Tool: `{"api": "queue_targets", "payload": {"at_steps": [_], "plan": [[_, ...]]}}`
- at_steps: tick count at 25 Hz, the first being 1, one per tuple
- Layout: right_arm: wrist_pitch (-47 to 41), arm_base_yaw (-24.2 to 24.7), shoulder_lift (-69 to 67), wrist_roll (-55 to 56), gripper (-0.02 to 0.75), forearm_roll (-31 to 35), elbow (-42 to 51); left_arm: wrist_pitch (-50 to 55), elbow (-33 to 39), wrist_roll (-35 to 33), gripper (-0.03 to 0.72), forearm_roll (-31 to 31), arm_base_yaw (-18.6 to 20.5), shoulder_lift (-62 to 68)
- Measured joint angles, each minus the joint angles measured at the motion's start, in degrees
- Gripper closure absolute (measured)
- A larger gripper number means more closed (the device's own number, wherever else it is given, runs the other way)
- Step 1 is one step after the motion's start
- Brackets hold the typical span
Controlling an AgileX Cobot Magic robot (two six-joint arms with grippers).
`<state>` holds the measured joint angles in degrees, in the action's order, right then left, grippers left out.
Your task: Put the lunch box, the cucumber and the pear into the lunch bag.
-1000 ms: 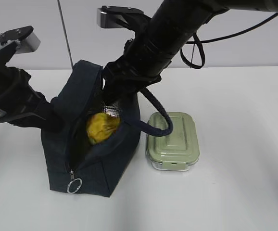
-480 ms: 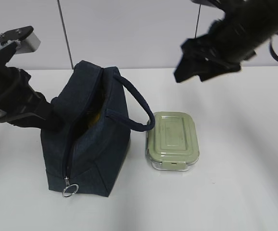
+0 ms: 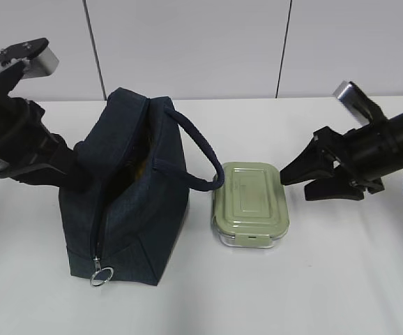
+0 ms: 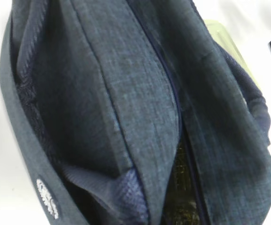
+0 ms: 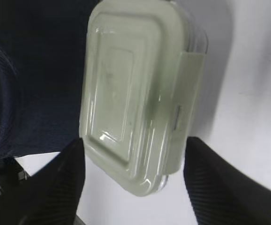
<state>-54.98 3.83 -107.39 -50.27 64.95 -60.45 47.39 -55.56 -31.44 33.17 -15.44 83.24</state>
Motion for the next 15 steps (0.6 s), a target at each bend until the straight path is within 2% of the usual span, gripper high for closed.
{"api": "queue_targets", "payload": {"at_steps": [4, 15], "plan": [[-0.5, 0.0, -4.6, -4.0, 0.23, 5.2, 0.0, 0.1, 0.0, 0.0, 0.687, 0.1, 0.0, 0.0], [0.5, 0.0, -9.0, -11.0, 0.228, 8.8, -0.1, 0.1, 0.0, 0.0, 0.687, 0.1, 0.0, 0.0]]}}
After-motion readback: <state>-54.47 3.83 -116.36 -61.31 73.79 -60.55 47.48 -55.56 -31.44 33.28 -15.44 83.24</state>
